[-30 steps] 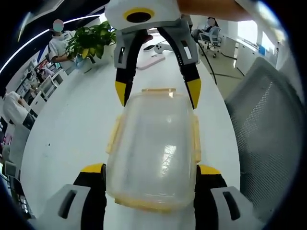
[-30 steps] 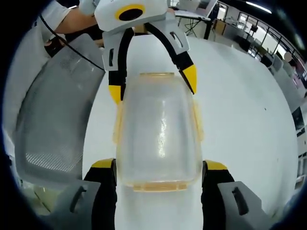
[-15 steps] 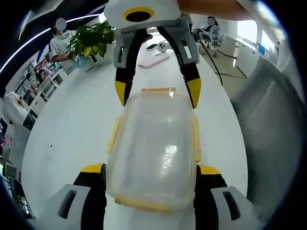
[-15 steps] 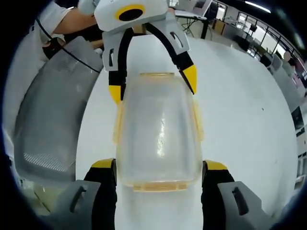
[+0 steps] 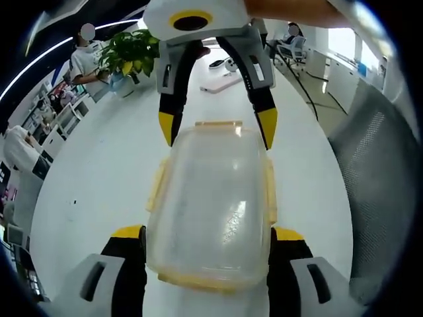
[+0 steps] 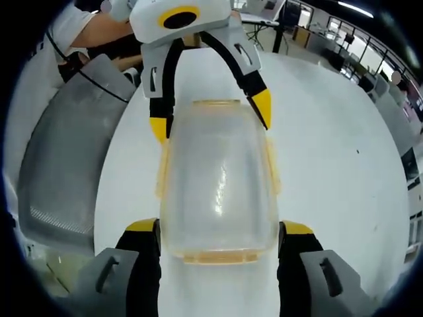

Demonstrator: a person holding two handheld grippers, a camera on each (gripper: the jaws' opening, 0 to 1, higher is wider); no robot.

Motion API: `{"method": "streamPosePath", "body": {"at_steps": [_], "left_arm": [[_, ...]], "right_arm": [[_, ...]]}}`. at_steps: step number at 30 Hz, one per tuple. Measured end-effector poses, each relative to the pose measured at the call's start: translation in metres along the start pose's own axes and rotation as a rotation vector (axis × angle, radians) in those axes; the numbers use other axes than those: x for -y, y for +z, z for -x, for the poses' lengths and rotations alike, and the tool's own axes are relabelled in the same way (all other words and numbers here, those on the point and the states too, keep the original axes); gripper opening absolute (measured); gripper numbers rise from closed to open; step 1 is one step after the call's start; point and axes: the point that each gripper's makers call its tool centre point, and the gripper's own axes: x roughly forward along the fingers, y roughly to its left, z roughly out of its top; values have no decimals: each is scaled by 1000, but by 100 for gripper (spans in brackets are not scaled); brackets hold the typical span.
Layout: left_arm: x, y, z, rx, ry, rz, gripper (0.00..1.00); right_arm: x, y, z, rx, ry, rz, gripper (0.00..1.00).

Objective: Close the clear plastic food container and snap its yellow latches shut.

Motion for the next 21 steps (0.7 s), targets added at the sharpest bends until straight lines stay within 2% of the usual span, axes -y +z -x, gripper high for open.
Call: {"method": "streamPosePath", "body": {"at_steps": [14, 21], "left_arm": [[-36, -1, -8, 5, -1, -5, 73], [-54, -2, -11, 5, -1, -4, 73]], "right_arm": [[32, 5, -1, 9, -5, -9, 70], [49, 7, -1, 42, -3, -10, 70]]}}
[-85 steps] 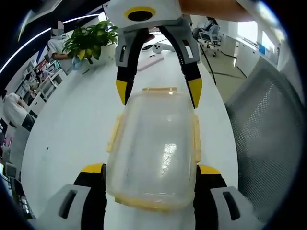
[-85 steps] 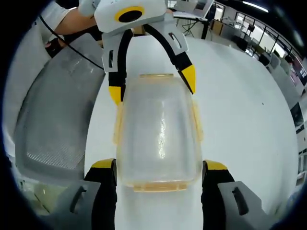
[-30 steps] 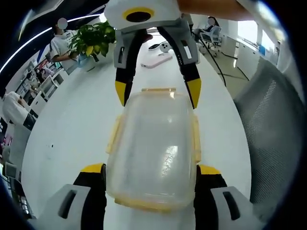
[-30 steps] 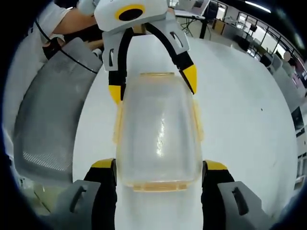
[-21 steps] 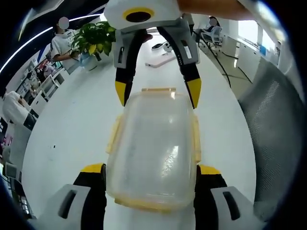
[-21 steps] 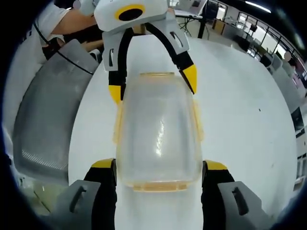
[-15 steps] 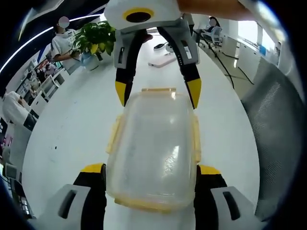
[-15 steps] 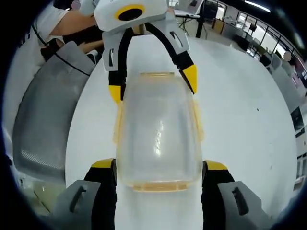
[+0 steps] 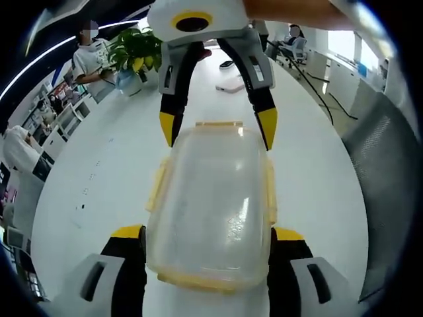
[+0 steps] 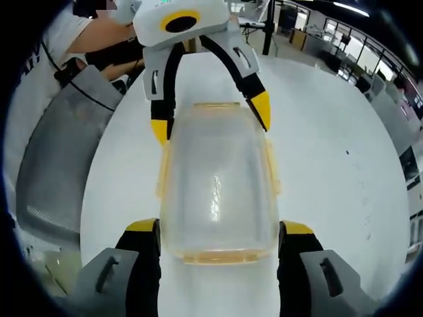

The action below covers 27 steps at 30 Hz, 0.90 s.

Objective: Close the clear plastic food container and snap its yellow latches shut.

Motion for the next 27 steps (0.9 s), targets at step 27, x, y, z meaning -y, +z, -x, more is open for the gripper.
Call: {"method": "streamPosePath", "body": {"at_steps": [27], "left_arm": [[-27, 2, -9, -20, 4, -26, 74]], "right_arm": [[30, -1, 1, 15, 2, -8, 70]]}}
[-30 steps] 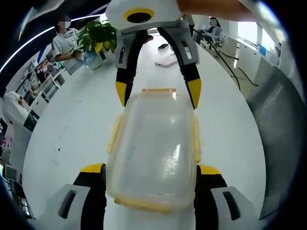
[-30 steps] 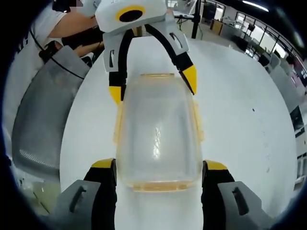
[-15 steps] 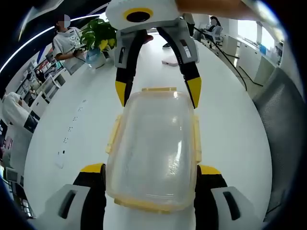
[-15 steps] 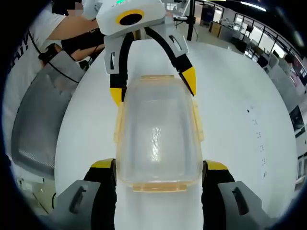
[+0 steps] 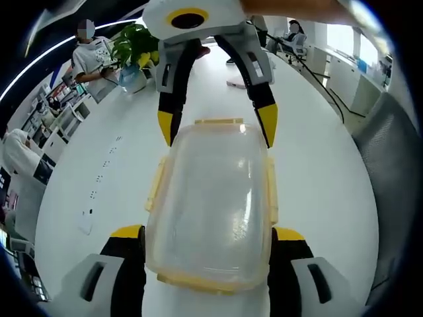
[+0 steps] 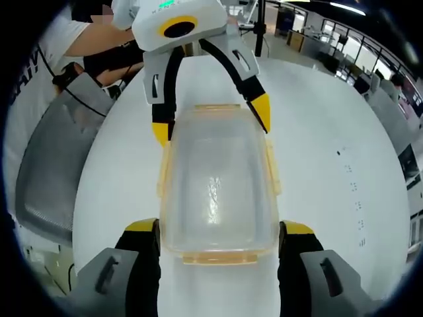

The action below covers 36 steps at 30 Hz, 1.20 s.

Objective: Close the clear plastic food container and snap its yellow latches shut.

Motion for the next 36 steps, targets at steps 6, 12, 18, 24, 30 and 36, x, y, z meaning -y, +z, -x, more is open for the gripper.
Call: {"method": "streamPosePath", "body": {"at_steps": [6, 12, 18, 24, 30, 36], "left_arm": [[0, -1, 0, -4, -2, -4, 74], [-2, -1, 0, -6, 0, -5, 74], [-3, -3, 0, -6, 0, -17, 74], [-3, -4, 1, -1, 0, -21, 75], [-6, 1, 3, 45, 16, 5, 95], [-10, 3, 11, 62, 44, 5, 96]], "right_arm": [[-1, 0, 0, -8, 1, 2, 70], [1, 1, -1, -8, -7, 1, 71], [2, 2, -2, 6, -10, -6, 71], [1, 3, -4, 10, -18, -7, 72], [-7, 6, -8, 33, 5, -72, 84], [-5, 3, -6, 12, -13, -79, 83]]}}
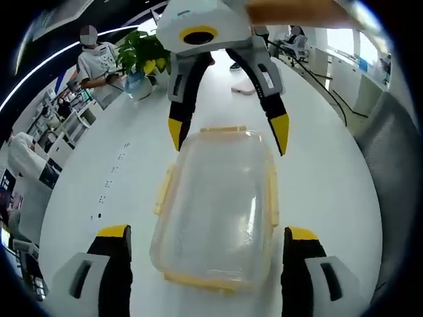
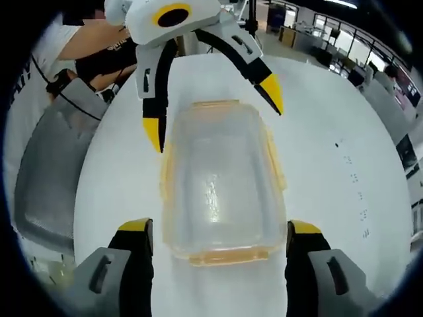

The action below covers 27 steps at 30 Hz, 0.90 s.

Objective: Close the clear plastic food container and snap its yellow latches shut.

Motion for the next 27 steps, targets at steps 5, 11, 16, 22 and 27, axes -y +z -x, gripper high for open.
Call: {"method": "streamPosePath", "body": {"at_steps": [5, 11, 16, 22, 27], "left_arm": [[0, 3, 5, 21, 27, -1, 99], [4, 4, 14, 25, 54, 13, 99], [13, 8, 29, 70, 70, 69, 99], [18, 1, 44, 47, 128, 99, 99], [27, 5, 63, 87, 166, 146, 99]], "right_arm": [[6, 8, 9, 34, -64, 6, 99], [4, 14, 23, 57, -106, 2, 100], [-1, 21, 36, 84, -162, -4, 100], [-7, 22, 56, 123, -230, -29, 100], [-24, 23, 64, 144, -266, -20, 100]]}}
